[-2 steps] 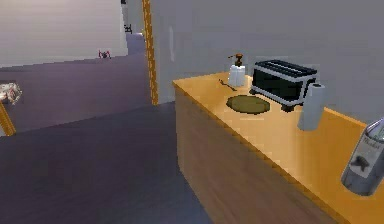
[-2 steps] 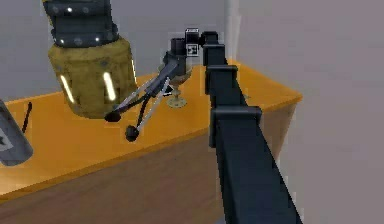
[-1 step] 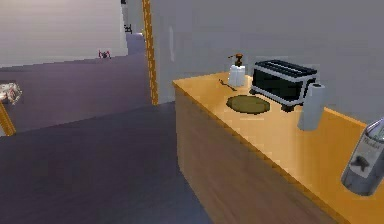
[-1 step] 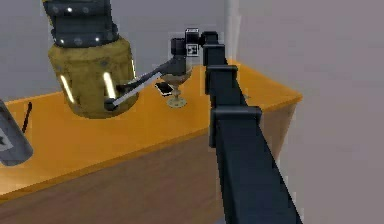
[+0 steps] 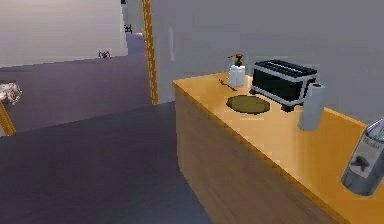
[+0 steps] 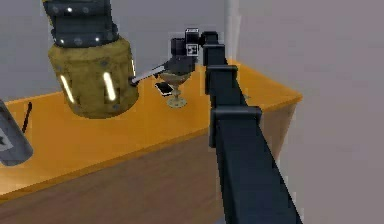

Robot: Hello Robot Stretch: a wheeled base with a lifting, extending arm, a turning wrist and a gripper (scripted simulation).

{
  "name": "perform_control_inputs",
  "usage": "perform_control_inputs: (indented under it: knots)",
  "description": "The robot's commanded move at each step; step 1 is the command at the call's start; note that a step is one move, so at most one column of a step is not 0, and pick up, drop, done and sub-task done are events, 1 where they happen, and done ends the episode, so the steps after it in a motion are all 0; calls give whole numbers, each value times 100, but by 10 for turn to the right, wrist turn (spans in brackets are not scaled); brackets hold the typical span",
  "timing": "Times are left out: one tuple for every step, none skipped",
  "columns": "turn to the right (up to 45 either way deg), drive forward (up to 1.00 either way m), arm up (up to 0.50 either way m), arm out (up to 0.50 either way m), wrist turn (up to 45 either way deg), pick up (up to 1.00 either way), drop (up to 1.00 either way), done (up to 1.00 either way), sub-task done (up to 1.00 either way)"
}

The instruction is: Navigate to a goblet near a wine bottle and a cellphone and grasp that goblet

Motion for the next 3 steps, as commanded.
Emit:
perform_control_inputs:
  knots:
    - [0, 0, 0, 0, 360, 0, 0, 0, 0]
    - [0, 0, 0, 0, 0, 100, 0, 0, 0]
    - [0, 0, 0, 0, 0, 0, 0, 100, 0]
